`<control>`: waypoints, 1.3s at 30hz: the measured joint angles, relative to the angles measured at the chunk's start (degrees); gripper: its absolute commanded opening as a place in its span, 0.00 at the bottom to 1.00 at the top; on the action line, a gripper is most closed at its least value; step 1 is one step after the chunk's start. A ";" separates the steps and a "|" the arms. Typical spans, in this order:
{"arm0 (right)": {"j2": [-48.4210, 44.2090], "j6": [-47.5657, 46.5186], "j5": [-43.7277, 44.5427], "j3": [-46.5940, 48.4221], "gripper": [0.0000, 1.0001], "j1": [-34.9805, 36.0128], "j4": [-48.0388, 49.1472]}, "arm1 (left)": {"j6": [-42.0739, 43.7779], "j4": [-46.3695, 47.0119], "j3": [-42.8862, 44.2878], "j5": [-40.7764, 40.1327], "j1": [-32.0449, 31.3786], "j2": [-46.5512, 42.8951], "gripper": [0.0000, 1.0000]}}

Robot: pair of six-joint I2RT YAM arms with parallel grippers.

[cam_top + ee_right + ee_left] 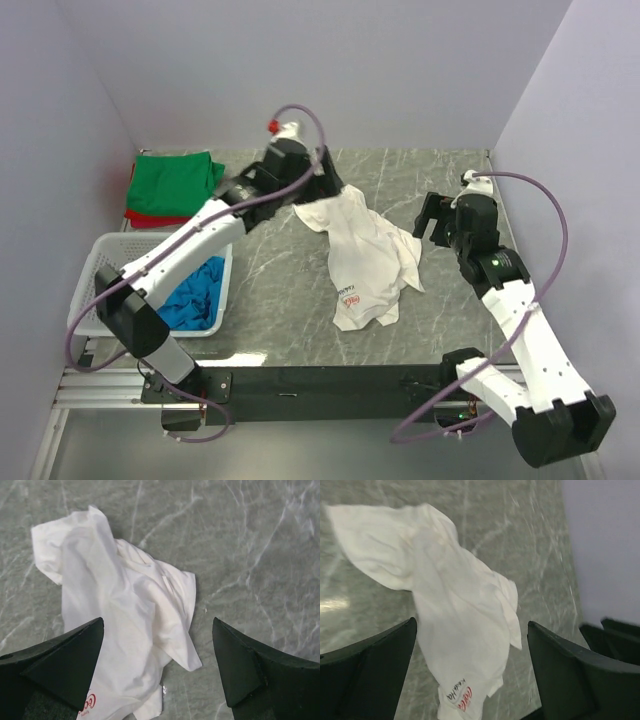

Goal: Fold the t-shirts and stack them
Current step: Grab the tshirt from the pile, then flatten the tshirt out

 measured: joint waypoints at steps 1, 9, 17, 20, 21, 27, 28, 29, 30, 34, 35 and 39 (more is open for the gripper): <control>0.92 0.72 -0.50 -0.24 0.95 -0.98 -0.13 | 0.26 0.37 0.02 0.28 -1.73 0.72 0.97; 5.11 7.15 -2.51 -2.21 0.95 -7.15 -0.70 | 4.63 4.02 1.44 9.11 -18.51 13.16 0.99; 2.32 12.39 -3.98 -5.31 0.96 -11.45 -3.32 | 9.64 -0.96 7.93 13.53 -24.76 24.39 0.99; -0.83 12.83 -3.15 -5.40 0.97 -11.67 -4.85 | 10.71 -1.29 8.09 13.97 -25.11 25.97 0.98; -1.81 12.87 -2.67 -5.40 0.97 -11.74 -5.27 | 10.91 -1.18 8.09 13.99 -25.16 26.38 0.98; -3.65 12.72 -0.44 -4.61 0.98 -11.80 -7.76 | 12.72 -1.07 8.09 13.94 -25.16 30.56 0.97; -3.56 12.72 -0.26 -4.24 0.98 -11.80 -8.11 | 13.16 -1.09 8.09 13.75 -25.16 31.19 0.96; -3.54 12.72 -0.17 -3.87 0.98 -11.80 -8.31 | 13.38 -1.18 8.24 13.64 -25.16 31.95 0.95; -3.52 12.72 0.07 -3.23 0.98 -11.80 -8.72 | 13.70 -1.42 8.68 13.35 -25.16 32.81 0.93; -3.54 12.68 0.94 -1.81 0.98 -11.80 -9.11 | 14.91 -1.57 10.56 12.07 -25.14 35.23 0.78; -3.54 12.68 1.07 -1.75 0.98 -11.80 -9.16 | 15.08 -1.53 10.71 11.93 -25.14 35.45 0.73; -3.61 12.68 1.36 -1.75 0.98 -11.80 -9.46 | 16.17 -1.66 10.88 9.60 -25.07 35.95 0.27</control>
